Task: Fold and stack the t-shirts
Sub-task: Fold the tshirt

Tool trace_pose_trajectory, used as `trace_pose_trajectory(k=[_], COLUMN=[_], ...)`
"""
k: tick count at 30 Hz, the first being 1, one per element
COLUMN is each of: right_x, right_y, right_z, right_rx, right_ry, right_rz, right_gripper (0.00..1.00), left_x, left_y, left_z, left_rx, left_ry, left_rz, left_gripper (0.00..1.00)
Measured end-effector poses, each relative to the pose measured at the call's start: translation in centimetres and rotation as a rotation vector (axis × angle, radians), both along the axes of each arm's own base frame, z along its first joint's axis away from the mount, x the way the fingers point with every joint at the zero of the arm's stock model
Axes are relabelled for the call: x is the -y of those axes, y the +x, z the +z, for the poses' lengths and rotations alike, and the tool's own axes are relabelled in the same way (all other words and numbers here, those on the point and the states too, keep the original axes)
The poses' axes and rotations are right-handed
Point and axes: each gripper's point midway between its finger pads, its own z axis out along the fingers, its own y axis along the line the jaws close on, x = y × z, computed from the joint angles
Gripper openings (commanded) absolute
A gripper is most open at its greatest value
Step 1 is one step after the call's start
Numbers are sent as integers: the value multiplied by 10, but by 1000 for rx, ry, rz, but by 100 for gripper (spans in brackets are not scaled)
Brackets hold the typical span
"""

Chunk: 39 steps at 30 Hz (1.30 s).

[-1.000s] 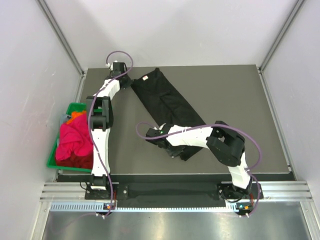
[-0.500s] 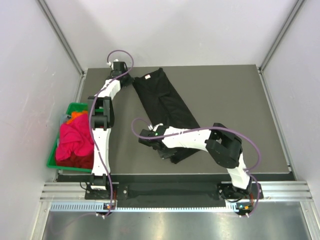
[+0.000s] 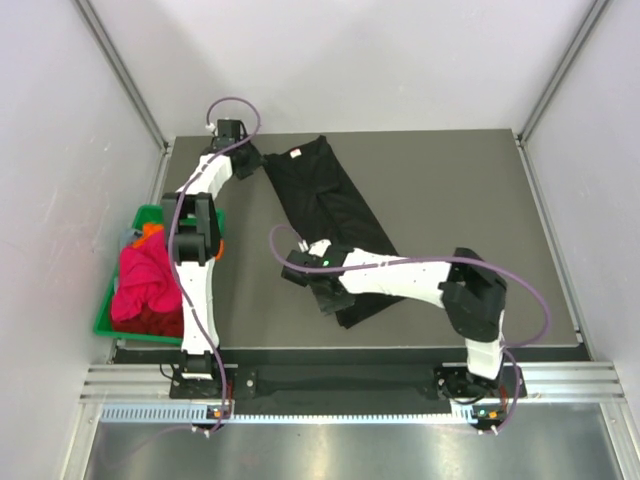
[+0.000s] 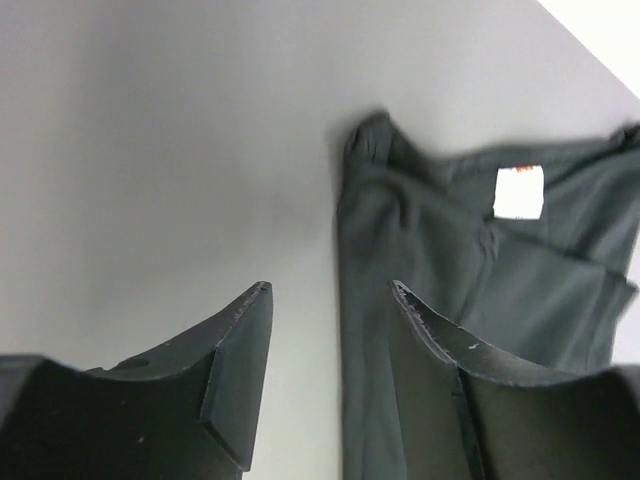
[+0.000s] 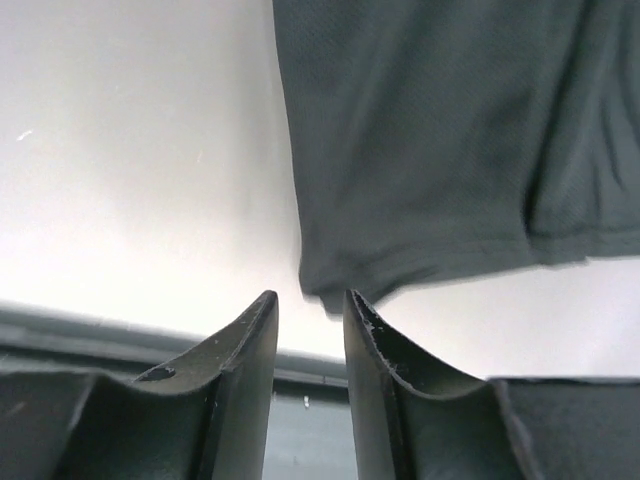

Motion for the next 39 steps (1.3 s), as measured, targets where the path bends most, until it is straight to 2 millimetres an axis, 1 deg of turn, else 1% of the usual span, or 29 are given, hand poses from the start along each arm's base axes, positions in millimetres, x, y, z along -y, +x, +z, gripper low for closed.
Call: trace_pose_trajectory(k=[2, 3, 5, 7, 8, 9, 11, 12, 14, 16, 18, 19, 21, 22, 24, 26, 27, 29, 34, 36, 39], right_x=[2, 3, 6, 14, 19, 27, 48, 60, 82, 98, 106, 107, 105, 103, 99, 98, 98, 99, 94, 94, 94], right_y=[0, 2, 5, 11, 16, 23, 40, 50, 68, 78, 82, 82, 81, 80, 79, 76, 74, 70, 62, 57, 48], right_z=[15, 23, 37, 46, 48, 48, 45, 42, 34, 28, 23, 22, 18, 16, 11, 5, 2, -2, -12, -18, -27], right_rx=[11, 19, 27, 25, 22, 10, -12, -20, -34, -56, -71, -79, -92, -104, -119, -134, -142, -158, -182, -196, -216], right_ry=[43, 65, 113, 152, 174, 194, 221, 221, 219, 221, 225, 230, 240, 245, 256, 261, 262, 267, 305, 315, 323], right_rz=[-2, -1, 3, 5, 2, 0, -29, -45, -71, -73, -57, -36, 5, 28, 64, 85, 93, 108, 127, 130, 136], right_gripper=[36, 36, 37, 36, 35, 34, 33, 33, 32, 31, 30, 29, 28, 27, 28, 27, 27, 27, 26, 25, 24], left_x=[-2, -2, -3, -1, 0, 2, 9, 13, 24, 36, 51, 62, 78, 90, 108, 122, 129, 137, 142, 145, 148], left_y=[-12, -16, -23, -28, -32, -37, -54, -65, -97, -132, -172, -196, -234, -254, -288, -316, -329, -348, -376, -383, -385], left_z=[12, 21, 44, 66, 81, 91, 110, 117, 121, 114, 99, 89, 72, 63, 48, 39, 35, 32, 18, 15, 14], left_rx=[-13, -12, 4, 26, 41, 53, 63, 64, 42, 0, -49, -86, -141, -163, -209, -242, -258, -274, -291, -294, -288], left_ry=[10, 17, 28, 33, 37, 39, 32, 26, 14, 5, -6, -15, -29, -43, -60, -68, -83, -119, -171, -190, -210], left_rz=[0, -1, -8, -18, -26, -36, -63, -78, -116, -152, -201, -233, -283, -317, -369, -409, -427, -445, -418, -413, -404], left_gripper=[55, 55, 55, 54, 54, 53, 49, 49, 48, 48, 48, 48, 48, 48, 48, 49, 47, 46, 45, 44, 44])
